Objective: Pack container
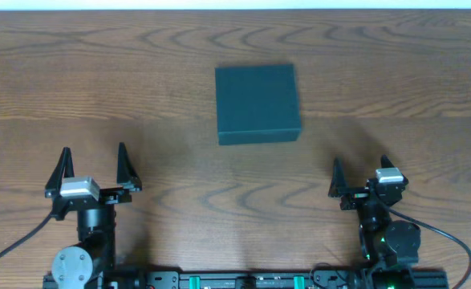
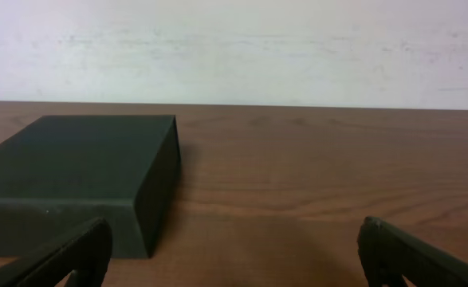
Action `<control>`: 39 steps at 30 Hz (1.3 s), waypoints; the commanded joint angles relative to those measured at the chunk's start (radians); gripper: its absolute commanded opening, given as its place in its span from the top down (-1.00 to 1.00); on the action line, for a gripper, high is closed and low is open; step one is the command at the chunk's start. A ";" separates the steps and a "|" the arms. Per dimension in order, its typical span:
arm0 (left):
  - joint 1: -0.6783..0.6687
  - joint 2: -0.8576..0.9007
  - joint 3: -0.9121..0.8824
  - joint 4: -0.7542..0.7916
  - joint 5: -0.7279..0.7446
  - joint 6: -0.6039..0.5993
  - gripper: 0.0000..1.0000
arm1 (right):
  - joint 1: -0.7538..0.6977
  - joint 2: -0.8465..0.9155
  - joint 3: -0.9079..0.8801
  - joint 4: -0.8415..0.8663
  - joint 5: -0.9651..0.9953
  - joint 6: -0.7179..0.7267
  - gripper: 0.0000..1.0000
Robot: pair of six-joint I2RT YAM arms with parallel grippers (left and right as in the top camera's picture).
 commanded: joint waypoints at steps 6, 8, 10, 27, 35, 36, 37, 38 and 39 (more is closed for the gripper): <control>0.007 -0.046 -0.149 0.040 -0.003 0.046 -0.90 | -0.010 0.001 -0.002 -0.006 0.003 -0.018 -0.98; 0.007 -0.066 -0.191 0.029 -0.003 0.048 -0.91 | -0.010 0.001 -0.002 -0.006 0.003 -0.018 -0.99; 0.007 -0.068 -0.224 0.026 -0.003 0.048 -0.91 | -0.010 0.001 -0.002 -0.006 0.003 -0.018 -0.98; 0.007 -0.068 -0.247 -0.195 0.001 0.060 -0.90 | -0.010 0.001 -0.002 -0.006 0.003 -0.018 -0.98; 0.007 -0.068 -0.247 -0.195 0.000 0.060 -0.90 | -0.010 0.001 -0.002 -0.006 0.003 -0.018 -0.99; 0.007 -0.068 -0.247 -0.195 0.001 0.060 -0.90 | -0.010 0.001 -0.002 -0.006 0.003 -0.018 -0.99; 0.007 -0.068 -0.247 -0.195 0.001 0.060 -0.90 | -0.010 0.001 -0.002 -0.006 0.003 -0.018 -0.98; 0.007 -0.068 -0.247 -0.195 0.000 0.060 -0.90 | -0.010 0.001 -0.002 -0.006 0.003 -0.018 -0.98; 0.007 -0.068 -0.247 -0.195 0.001 0.060 -0.91 | -0.010 0.001 -0.002 -0.006 0.003 -0.018 -0.99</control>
